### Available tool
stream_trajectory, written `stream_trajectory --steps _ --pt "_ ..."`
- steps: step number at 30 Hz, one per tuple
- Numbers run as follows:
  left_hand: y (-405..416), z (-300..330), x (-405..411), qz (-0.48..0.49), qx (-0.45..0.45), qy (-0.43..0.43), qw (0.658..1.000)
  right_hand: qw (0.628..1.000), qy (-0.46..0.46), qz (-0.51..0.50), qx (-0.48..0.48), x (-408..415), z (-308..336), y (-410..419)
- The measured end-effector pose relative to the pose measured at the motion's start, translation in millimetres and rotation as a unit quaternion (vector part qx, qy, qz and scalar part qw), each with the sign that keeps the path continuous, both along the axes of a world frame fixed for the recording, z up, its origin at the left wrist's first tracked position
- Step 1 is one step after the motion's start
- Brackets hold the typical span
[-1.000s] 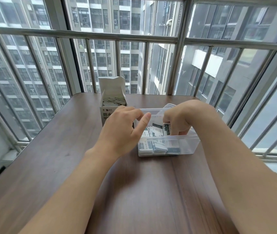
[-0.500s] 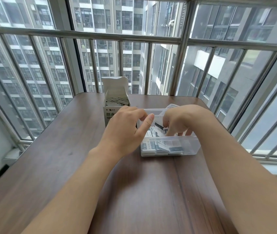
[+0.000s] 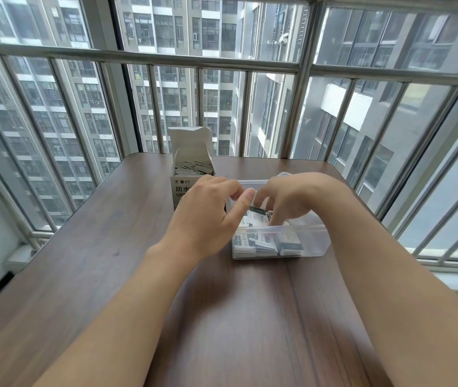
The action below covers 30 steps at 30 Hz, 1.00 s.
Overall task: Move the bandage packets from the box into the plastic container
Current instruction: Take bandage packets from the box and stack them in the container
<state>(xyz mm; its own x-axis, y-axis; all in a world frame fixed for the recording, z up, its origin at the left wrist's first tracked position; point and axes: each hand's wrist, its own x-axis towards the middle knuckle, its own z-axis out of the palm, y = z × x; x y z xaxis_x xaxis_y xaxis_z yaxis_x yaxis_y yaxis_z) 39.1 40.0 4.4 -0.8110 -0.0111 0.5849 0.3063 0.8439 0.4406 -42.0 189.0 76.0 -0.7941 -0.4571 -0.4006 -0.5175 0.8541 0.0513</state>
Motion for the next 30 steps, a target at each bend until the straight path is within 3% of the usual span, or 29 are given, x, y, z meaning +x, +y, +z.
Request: stream_trajectory --steps 8,30 --pt "-0.1 0.9 0.5 0.001 0.003 -0.003 1.000 0.999 -0.034 0.004 -0.041 5.0 2.8 -0.9" --pt "0.0 -0.7 -0.5 -0.003 0.007 0.011 1.000 0.999 0.009 0.026 -0.019 6.0 -14.7 -18.6"
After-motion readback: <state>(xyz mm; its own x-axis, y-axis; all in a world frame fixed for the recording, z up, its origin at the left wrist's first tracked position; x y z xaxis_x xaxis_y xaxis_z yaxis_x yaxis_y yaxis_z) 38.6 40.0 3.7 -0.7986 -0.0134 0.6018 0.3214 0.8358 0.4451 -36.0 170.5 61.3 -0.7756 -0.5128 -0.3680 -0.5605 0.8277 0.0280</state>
